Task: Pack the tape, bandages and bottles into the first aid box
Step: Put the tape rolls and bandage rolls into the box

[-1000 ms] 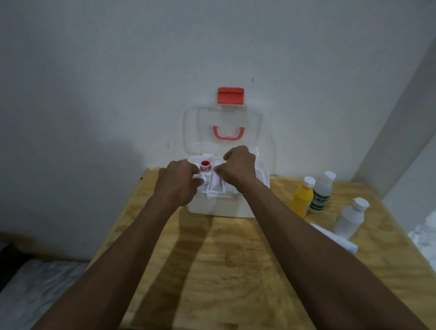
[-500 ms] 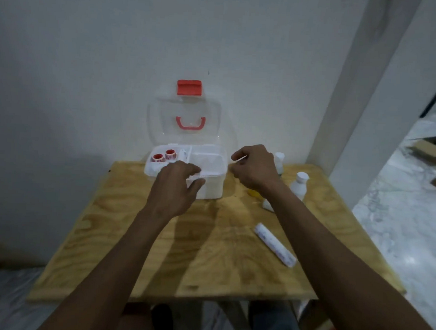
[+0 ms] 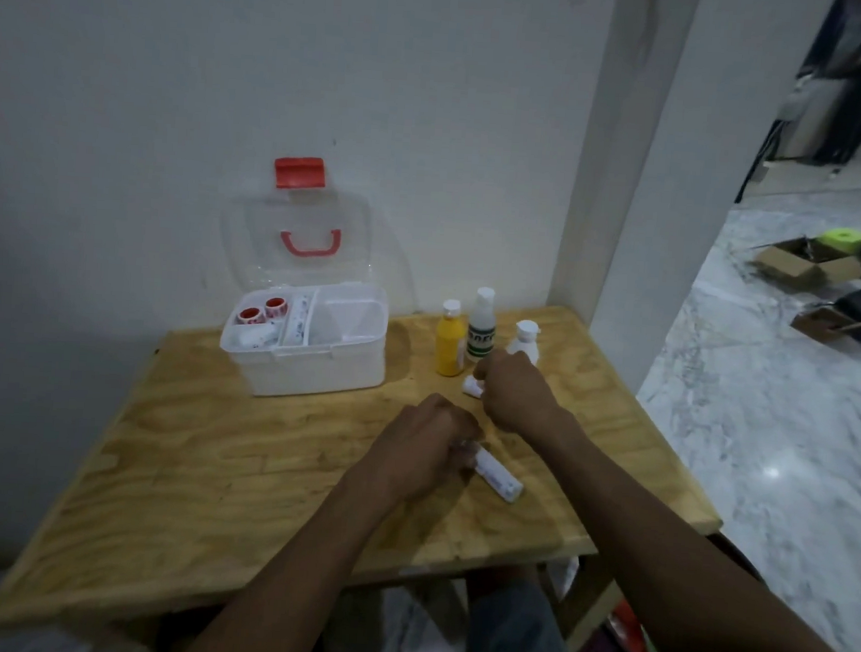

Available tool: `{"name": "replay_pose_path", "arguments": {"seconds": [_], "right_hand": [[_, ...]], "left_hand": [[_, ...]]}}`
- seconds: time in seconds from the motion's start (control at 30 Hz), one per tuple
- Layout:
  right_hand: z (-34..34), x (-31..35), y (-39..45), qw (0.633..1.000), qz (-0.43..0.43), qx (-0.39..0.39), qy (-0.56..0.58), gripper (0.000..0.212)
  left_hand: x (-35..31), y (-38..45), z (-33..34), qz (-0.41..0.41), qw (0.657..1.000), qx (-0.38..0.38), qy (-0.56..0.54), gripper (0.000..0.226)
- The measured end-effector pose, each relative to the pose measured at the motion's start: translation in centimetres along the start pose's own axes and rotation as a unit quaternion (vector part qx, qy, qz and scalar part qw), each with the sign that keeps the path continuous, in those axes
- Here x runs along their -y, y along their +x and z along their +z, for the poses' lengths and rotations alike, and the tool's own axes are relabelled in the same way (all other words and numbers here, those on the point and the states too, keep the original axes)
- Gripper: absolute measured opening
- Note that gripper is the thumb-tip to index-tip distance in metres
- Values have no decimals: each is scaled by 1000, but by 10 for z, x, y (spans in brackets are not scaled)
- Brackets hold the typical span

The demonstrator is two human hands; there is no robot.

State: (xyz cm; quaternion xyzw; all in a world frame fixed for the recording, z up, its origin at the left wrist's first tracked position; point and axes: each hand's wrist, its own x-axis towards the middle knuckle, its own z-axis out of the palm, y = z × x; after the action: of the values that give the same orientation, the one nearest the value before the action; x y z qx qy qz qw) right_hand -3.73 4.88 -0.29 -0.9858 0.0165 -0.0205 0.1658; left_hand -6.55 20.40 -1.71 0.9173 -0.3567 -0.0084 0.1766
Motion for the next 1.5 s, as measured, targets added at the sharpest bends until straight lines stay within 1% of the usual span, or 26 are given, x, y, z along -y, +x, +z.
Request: {"name": "replay_pose_path", "arguments": {"seconds": [0.17,0.33,0.4,0.47,0.53,0.6,0.7,0.77,0.83,0.9,0.97,1.07,1.13,1.3,1.5], "right_hand": [[2,3,2,999,-23,-3,-36,27],[7,4,1,997,-47,22,-62,18],[8,5,1,997,-52,28,-54,21],[5,7,1,997,-58,32,-30,27],[-2,11,2,997,-69,30,8,31],[-12,19,2,995,-76,20,55,35],[-34,37,0,987,-88,0,133,42],[-48,53,0,976,-101,-14,194,45],[-57,71,4,961,-109,-15,252,50],[-61,87,12,953,-123,-34,276,52],[-63,103,20,947,-138,-65,282,49],[-65,121,30,941,-162,-105,278,43],[-65,131,40,936,-175,-124,279,39],[-52,141,68,939,-178,-128,264,37],[-28,135,85,963,-174,-79,188,25]], "left_hand": [[0,3,2,10,997,39,68,25],[4,-1,0,-2,996,54,68,27],[7,-7,-1,-2,995,54,79,27],[13,-16,-2,-11,997,43,65,27],[22,-30,-7,-31,999,7,6,24],[33,-44,-16,-62,994,-39,-79,21],[47,-60,-34,-104,968,-122,-194,22],[55,-63,-47,-122,949,-172,-233,37],[63,-61,-61,-131,934,-203,-264,57],[68,-58,-77,-123,922,-226,-290,72],[73,-54,-95,-113,918,-247,-288,77],[82,-43,-115,-125,925,-269,-239,73],[91,-33,-126,-141,923,-285,-217,67],[108,-10,-134,-163,913,-335,-168,45],[128,2,-116,-189,927,-291,-141,34]]}}
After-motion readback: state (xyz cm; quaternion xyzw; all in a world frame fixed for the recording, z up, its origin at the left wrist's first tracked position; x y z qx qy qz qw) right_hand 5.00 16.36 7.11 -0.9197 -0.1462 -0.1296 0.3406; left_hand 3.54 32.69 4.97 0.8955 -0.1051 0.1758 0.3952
